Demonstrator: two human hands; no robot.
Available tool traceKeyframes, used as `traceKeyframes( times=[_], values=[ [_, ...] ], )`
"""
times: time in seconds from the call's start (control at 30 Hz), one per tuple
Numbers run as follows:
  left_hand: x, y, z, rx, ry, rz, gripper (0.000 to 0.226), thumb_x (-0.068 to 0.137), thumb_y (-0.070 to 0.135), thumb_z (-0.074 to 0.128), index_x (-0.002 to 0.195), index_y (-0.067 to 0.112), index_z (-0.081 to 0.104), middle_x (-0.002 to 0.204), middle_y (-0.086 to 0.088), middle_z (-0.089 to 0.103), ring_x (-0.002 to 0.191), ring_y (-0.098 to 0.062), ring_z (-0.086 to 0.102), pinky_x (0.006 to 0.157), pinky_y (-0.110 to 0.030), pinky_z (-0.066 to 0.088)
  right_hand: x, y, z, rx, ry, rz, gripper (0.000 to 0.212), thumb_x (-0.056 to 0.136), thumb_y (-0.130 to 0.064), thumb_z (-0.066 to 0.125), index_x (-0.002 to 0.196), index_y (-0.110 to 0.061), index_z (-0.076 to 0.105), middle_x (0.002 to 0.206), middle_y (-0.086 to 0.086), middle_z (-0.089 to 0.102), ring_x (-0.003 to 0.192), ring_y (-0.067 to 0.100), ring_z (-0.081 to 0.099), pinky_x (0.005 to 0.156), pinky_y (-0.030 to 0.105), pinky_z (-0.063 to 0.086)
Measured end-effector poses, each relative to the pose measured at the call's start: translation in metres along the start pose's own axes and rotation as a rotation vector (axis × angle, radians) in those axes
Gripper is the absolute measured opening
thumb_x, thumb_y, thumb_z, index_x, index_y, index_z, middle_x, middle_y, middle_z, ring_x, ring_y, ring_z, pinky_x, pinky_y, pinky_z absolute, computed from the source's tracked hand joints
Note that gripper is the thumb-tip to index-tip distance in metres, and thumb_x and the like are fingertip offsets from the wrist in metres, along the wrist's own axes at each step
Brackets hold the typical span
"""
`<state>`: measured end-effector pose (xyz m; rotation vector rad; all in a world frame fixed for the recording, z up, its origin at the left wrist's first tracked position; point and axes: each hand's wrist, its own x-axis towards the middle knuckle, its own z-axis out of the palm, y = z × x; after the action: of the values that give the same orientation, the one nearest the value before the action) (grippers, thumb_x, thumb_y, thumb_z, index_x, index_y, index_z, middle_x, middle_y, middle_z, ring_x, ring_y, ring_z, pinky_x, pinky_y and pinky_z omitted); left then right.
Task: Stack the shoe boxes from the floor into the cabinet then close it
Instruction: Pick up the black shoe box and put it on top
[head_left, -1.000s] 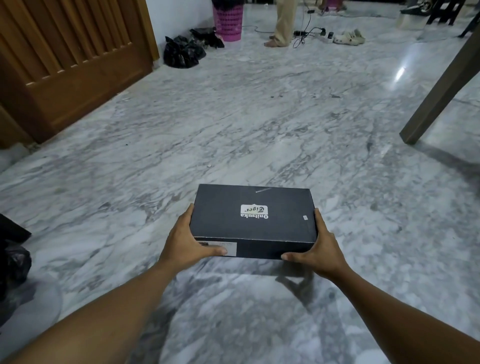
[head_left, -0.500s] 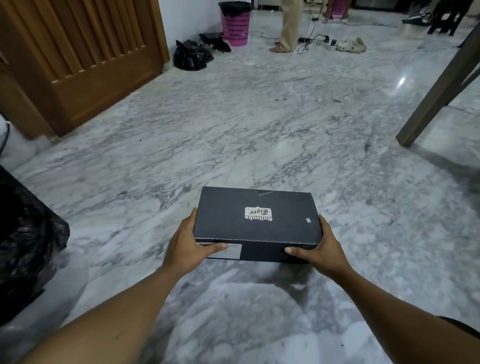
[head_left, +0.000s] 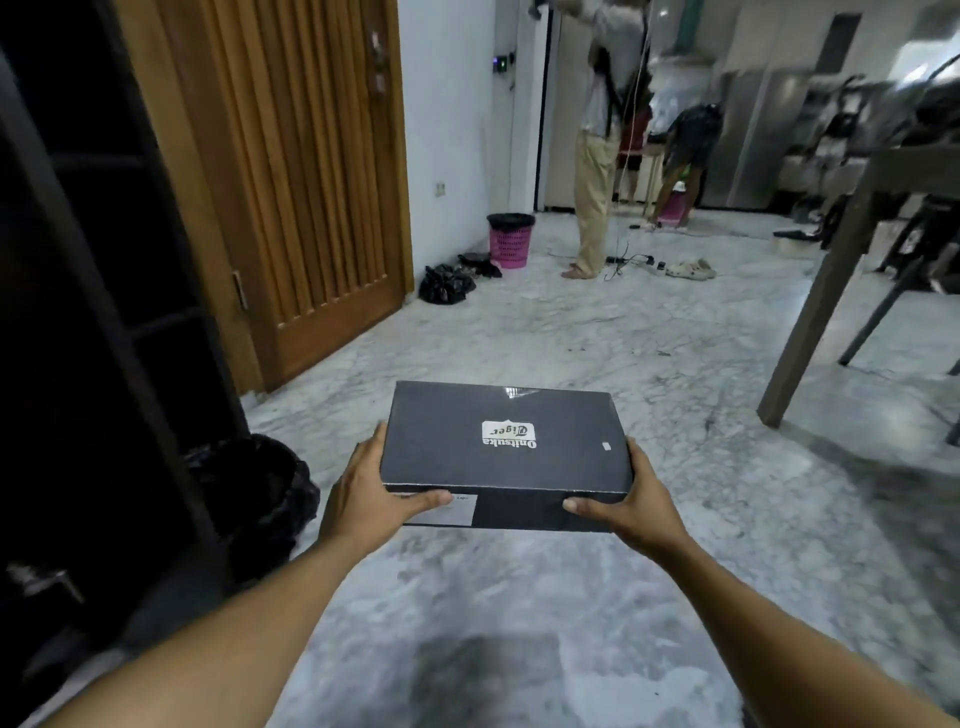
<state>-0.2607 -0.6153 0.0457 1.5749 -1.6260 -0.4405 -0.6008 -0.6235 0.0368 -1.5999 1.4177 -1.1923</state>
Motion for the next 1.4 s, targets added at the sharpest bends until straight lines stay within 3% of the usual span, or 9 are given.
traceKeyframes(
  times=[0.23,0.4,0.53,0.63,0.8,0.93,1.17,1.27,1.4],
  values=[
    [-0.016,0.131,-0.155,-0.068,0.272,0.209,0.131,0.045,0.064,0.092,0.155,0.032,0.028,0.147,0.010,0.044,0.130,-0.005,0.043,0.107,-0.032,0.040,-0.027,-0.181,-0.029,0.098,0.079,-0.316,0.102,0.052,-0.033,0.098,0.136,-0.038,0.041,0.125,-0.023,0.060,0.109,-0.011,0.059,0.086,0.017,0.053],
    [-0.060,0.211,-0.251,0.081,0.464,0.365,0.129,0.053,0.061,0.089,0.158,0.028,0.020,0.147,0.009,0.040,0.121,-0.001,0.042,0.096,-0.022,0.039,-0.060,-0.282,-0.046,0.171,0.131,-0.534,0.109,0.054,-0.027,0.098,0.144,-0.031,0.038,0.128,-0.020,0.060,0.114,-0.005,0.058,0.091,0.020,0.053],
    [-0.103,0.250,-0.316,0.145,0.637,0.464,0.126,0.054,0.057,0.086,0.157,0.020,0.024,0.149,0.001,0.040,0.126,0.001,0.039,0.098,-0.008,0.034,-0.082,-0.349,-0.040,0.232,0.202,-0.691,0.119,0.053,-0.031,0.098,0.151,-0.027,0.031,0.128,-0.032,0.054,0.114,-0.016,0.052,0.088,0.004,0.045],
    [-0.135,0.257,-0.371,0.208,0.748,0.493,0.126,0.056,0.053,0.086,0.157,0.014,0.021,0.152,-0.004,0.036,0.126,0.009,0.031,0.099,-0.001,0.028,-0.098,-0.399,-0.014,0.274,0.189,-0.827,0.127,0.052,-0.040,0.096,0.155,-0.026,0.024,0.147,-0.015,0.047,0.134,-0.001,0.044,0.108,0.021,0.042],
    [-0.184,0.249,-0.473,0.357,0.917,0.440,0.131,0.052,0.064,0.082,0.158,0.018,0.020,0.153,0.001,0.035,0.130,0.005,0.034,0.105,-0.009,0.029,-0.107,-0.474,0.057,0.429,0.019,-0.967,0.120,0.061,-0.038,0.094,0.155,-0.026,0.021,0.151,-0.015,0.042,0.137,0.000,0.042,0.111,0.029,0.043],
    [-0.228,0.240,-0.536,0.444,1.000,0.383,0.129,0.051,0.067,0.081,0.157,0.022,0.022,0.150,0.002,0.037,0.131,-0.002,0.038,0.110,-0.025,0.035,-0.115,-0.524,0.117,0.492,-0.136,-1.016,0.117,0.064,-0.037,0.092,0.155,-0.028,0.020,0.142,-0.031,0.041,0.130,-0.015,0.040,0.104,0.008,0.038],
    [-0.288,0.219,-0.619,0.504,1.132,0.191,0.131,0.048,0.073,0.081,0.156,0.027,0.022,0.154,0.005,0.039,0.136,-0.012,0.043,0.113,-0.040,0.040,-0.136,-0.600,0.234,0.592,-0.328,-1.024,0.120,0.060,-0.040,0.093,0.155,-0.027,0.022,0.150,-0.011,0.045,0.137,0.004,0.043,0.111,0.026,0.039],
    [-0.304,0.209,-0.654,0.503,1.181,0.134,0.127,0.052,0.061,0.087,0.156,0.025,0.025,0.153,0.004,0.041,0.138,-0.013,0.041,0.114,-0.033,0.036,-0.144,-0.629,0.286,0.640,-0.412,-1.016,0.110,0.058,-0.045,0.094,0.149,-0.036,0.032,0.142,-0.013,0.052,0.129,0.004,0.051,0.105,0.031,0.045],
    [-0.309,0.192,-0.695,0.599,1.289,0.071,0.111,0.063,0.045,0.091,0.154,0.019,0.032,0.152,-0.001,0.039,0.134,-0.014,0.040,0.105,-0.025,0.032,-0.151,-0.664,0.356,0.762,-0.473,-0.892,0.104,0.058,-0.041,0.094,0.145,-0.023,0.039,0.133,-0.012,0.057,0.118,-0.004,0.056,0.104,0.028,0.047]
  ],
)
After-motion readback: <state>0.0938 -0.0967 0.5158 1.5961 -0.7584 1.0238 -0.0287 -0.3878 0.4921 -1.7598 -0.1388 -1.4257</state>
